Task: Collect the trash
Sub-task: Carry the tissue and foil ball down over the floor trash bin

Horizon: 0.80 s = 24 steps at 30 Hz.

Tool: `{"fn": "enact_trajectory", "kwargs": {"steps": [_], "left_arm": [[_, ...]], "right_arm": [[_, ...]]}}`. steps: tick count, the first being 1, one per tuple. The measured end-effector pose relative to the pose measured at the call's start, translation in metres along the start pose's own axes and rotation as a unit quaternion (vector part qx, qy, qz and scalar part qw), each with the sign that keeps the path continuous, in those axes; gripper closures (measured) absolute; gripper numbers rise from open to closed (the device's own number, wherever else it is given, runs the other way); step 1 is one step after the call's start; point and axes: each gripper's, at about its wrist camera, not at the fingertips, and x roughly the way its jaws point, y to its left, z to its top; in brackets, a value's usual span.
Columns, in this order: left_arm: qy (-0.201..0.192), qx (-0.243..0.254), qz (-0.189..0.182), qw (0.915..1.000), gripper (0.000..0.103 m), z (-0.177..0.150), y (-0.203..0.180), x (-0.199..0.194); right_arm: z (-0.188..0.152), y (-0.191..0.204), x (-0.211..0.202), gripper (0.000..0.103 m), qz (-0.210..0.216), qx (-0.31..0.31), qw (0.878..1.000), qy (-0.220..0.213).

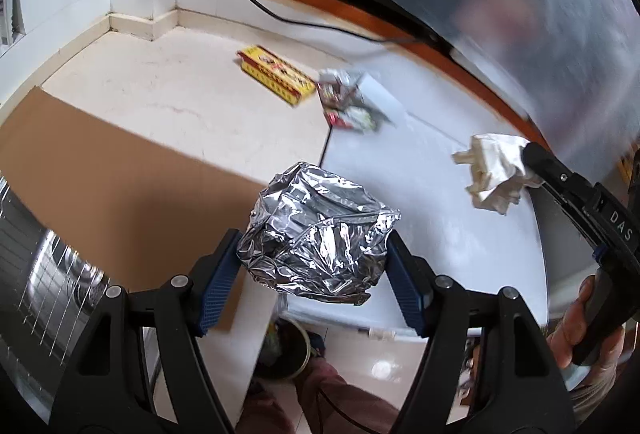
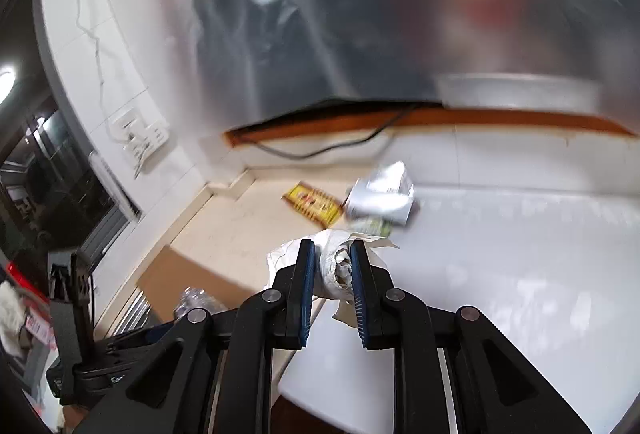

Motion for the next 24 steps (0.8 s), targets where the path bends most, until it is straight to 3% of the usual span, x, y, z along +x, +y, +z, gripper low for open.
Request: {"fn": "enact_trajectory", "kwargs": {"steps": [12,24], "left_arm": [[0.013,0.016,0.034,0.9992,0.036,-0.084,-0.024,-0.033],[0.058,0.017,0.071,0.9957,0.036,-0.185,-0.07,-0.016]], "right_arm": [[-0.111,0.03,-0.063,0.086,0.035,-0.036,0.996,0.071],[-0.213,-0.022,-0.088,0.086,0.047,-0.029,0.99,0.129]]}}
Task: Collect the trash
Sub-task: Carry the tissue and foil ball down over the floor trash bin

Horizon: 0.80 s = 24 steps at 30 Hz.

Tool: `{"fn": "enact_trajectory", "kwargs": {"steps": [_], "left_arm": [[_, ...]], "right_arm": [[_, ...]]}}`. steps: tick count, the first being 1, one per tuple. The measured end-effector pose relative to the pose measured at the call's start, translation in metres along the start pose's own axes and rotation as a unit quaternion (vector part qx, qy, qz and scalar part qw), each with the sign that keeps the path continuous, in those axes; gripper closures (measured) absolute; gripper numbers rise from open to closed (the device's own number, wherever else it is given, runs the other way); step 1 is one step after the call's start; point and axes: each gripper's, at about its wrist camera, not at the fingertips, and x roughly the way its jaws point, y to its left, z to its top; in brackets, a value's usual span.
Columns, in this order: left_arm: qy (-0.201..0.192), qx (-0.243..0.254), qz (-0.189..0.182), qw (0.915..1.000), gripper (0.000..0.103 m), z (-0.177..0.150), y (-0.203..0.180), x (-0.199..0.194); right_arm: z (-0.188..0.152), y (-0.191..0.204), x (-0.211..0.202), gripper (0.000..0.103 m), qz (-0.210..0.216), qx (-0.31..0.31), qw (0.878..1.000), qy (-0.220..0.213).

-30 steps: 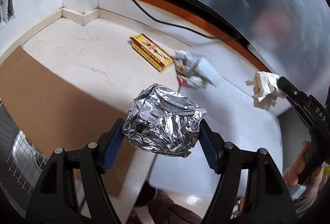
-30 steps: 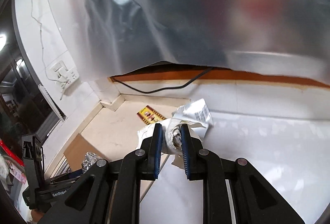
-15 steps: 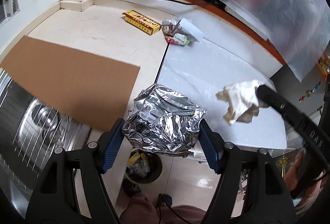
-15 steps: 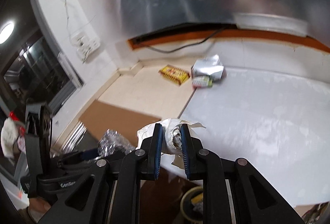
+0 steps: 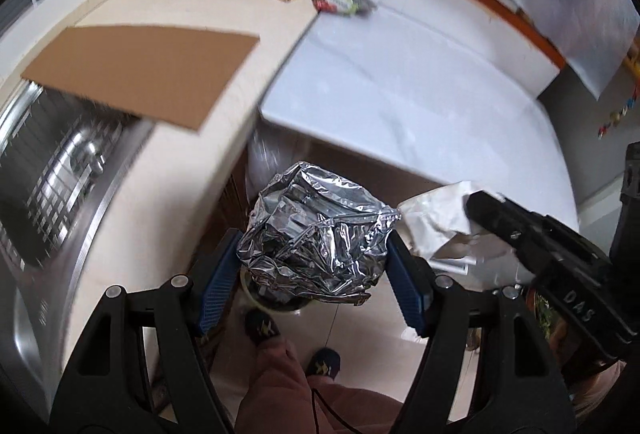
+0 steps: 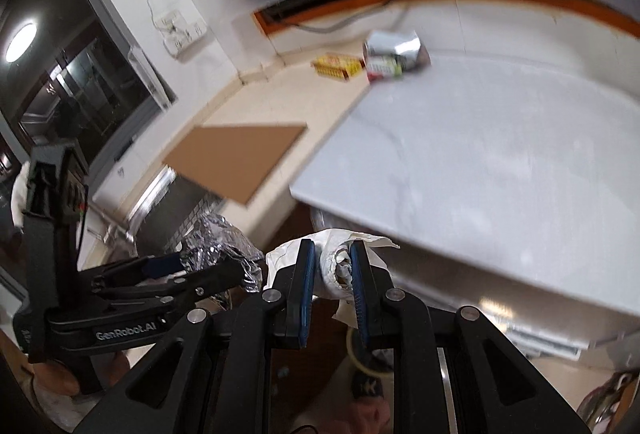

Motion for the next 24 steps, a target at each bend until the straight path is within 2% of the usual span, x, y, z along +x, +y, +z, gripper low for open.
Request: {"fn": "enact_trajectory", "kwargs": {"steps": [4,11,16,24], "left_arm": [[0.021,0.009,0.011,0.9997,0.036,-0.028,-0.011,0.026],[0.066,0.032,0.024,0.997,0.036,-0.067,-0.013,0.095],[0.085,0.037,0.024,0.9954,0.036,-0.082,-0.009,0.153],[0.108,0.01,0.017,0.994,0.036,-0.102,0.021,0.243]], "right_arm": [[-0.038,-0.02,0.019,0.086,-0.001,0.017,0.999,0.032],[-0.098,-0.053,0.072,0.086,-0.013,0.044,0.995,0.084],[-0.136,-0.084,0.12,0.086,-0.034,0.069,0.992,0.103],[-0.178,-0.129,0.196,0.086,-0.053,0.108,0.986,0.119]]}}
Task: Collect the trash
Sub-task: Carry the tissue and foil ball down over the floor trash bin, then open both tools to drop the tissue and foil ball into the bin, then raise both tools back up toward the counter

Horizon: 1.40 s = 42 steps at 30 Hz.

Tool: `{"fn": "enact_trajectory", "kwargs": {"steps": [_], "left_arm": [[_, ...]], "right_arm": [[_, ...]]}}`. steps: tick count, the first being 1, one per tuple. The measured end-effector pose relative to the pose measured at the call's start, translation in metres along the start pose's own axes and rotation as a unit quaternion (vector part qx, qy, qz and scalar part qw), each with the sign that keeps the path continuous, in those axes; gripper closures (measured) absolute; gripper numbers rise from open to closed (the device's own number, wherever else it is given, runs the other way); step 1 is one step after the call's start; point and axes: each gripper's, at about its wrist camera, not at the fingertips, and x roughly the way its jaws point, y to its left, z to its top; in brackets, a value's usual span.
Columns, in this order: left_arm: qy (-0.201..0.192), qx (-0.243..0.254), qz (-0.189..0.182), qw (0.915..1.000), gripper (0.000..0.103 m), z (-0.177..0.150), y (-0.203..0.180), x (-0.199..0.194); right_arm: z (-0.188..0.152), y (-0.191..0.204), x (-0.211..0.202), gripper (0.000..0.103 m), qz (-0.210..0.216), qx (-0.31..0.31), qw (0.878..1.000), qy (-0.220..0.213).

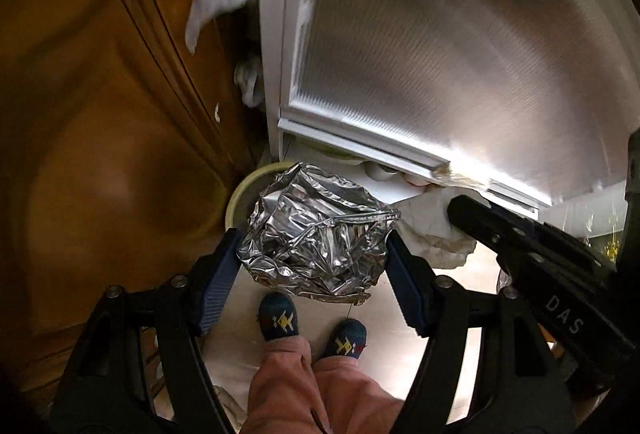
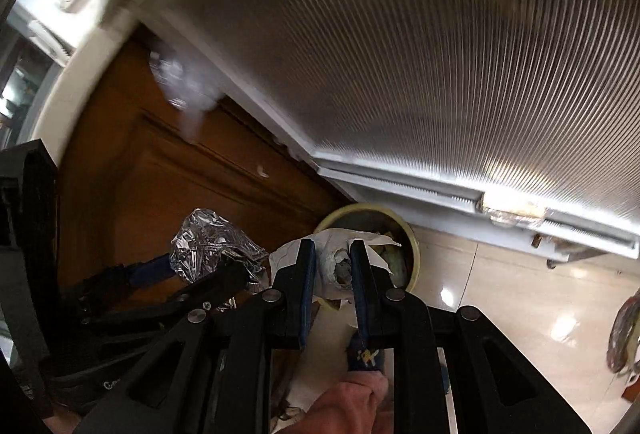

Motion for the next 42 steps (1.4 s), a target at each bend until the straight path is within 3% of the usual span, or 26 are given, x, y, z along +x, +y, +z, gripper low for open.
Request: {"fn": "enact_trajectory", "kwargs": {"steps": [8,17,22,28,35,42], "left_arm": [[0.017,-0.017,-0.002,0.9997,0.035,0.002,0.025,0.072],[0.036,0.008,0.041,0.9985,0.035,0.01,0.039,0.129],[0.047,0.018,0.053,0.9973,0.035,0.009,0.039,0.135],[0.061,0.022,0.052,0.9965,0.034,0.007,0.039,0.136],[0.062,0.02,0.048,0.9967,0.022,0.01,0.038,0.129],[0.063,0.012,0.04,0.9971,0.021,0.013,0.035,0.117]], "right_arm": [[0.0,-0.017,0.078,0.086,-0.008,0.016,1.0,0.012],[0.012,-0.025,0.151,0.085,-0.009,0.024,0.999,0.034],[0.019,-0.023,0.177,0.083,0.008,0.031,0.998,0.052],[0.027,-0.024,0.195,0.065,0.027,0.047,0.996,0.067],[0.028,-0.019,0.197,0.065,0.02,0.038,0.997,0.069],[0.024,-0.024,0.178,0.065,0.005,0.042,0.997,0.062]]}}
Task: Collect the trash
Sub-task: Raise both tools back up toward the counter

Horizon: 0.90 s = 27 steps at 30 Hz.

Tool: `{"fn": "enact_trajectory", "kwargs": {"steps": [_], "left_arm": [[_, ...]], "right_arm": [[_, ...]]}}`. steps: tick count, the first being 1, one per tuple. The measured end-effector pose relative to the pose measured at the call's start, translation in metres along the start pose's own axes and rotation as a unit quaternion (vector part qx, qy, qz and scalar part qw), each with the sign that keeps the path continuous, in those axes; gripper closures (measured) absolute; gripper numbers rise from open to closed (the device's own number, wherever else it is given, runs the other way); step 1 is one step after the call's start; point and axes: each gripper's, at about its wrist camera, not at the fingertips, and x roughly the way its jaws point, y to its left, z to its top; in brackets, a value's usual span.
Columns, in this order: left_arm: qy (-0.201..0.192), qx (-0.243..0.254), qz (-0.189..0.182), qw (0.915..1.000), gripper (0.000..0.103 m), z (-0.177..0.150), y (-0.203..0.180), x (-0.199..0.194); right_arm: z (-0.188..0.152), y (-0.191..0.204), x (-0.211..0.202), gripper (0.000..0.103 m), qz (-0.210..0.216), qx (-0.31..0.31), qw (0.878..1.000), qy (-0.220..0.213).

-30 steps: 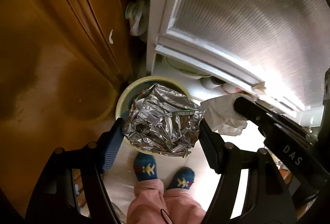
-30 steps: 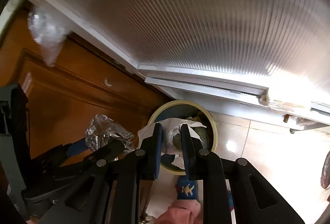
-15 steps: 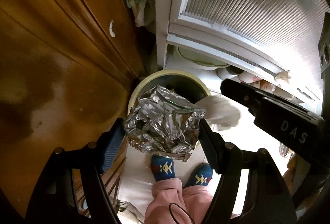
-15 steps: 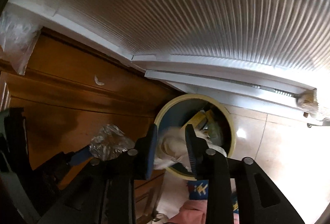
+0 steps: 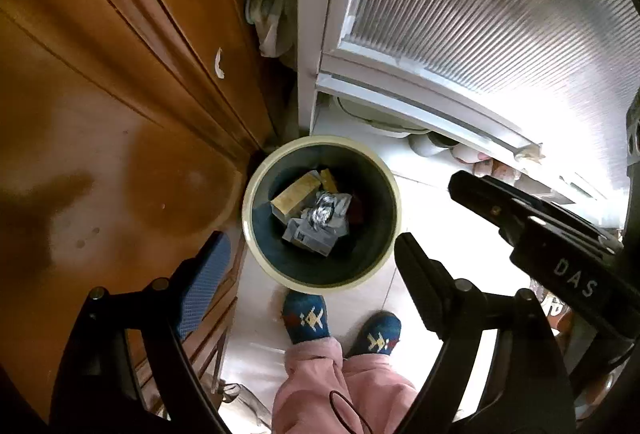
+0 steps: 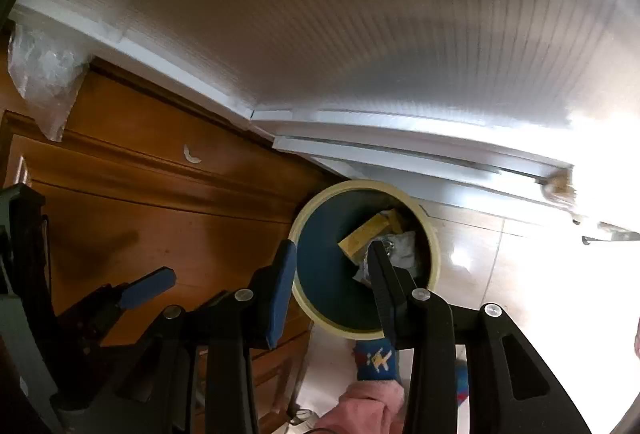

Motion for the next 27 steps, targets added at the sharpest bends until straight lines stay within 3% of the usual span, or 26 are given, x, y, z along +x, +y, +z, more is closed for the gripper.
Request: {"fn": "enact_trajectory", "kwargs": {"steps": [8,18,27], "left_arm": [[-0.012,-0.003,-0.009,0.9999,0.021,-0.006,-0.013,-0.051],[-0.058,-0.02,-0.022,0.9979,0.021,-0.03,-0.031,-0.17],[-0.129,-0.022,-0.008,0.9914,0.021,-0.047,-0.039,-0.281]], "right_arm": [[-0.006,0.007,-0.054,0.065,-0.026,-0.016,1.0,-0.005],[-0.013,0.044,-0.151,0.065,-0.036,-0.073,0.997,0.006],[-0.028,0.089,-0.249,0.065,-0.046,-0.135,0.99,0.002]]}}
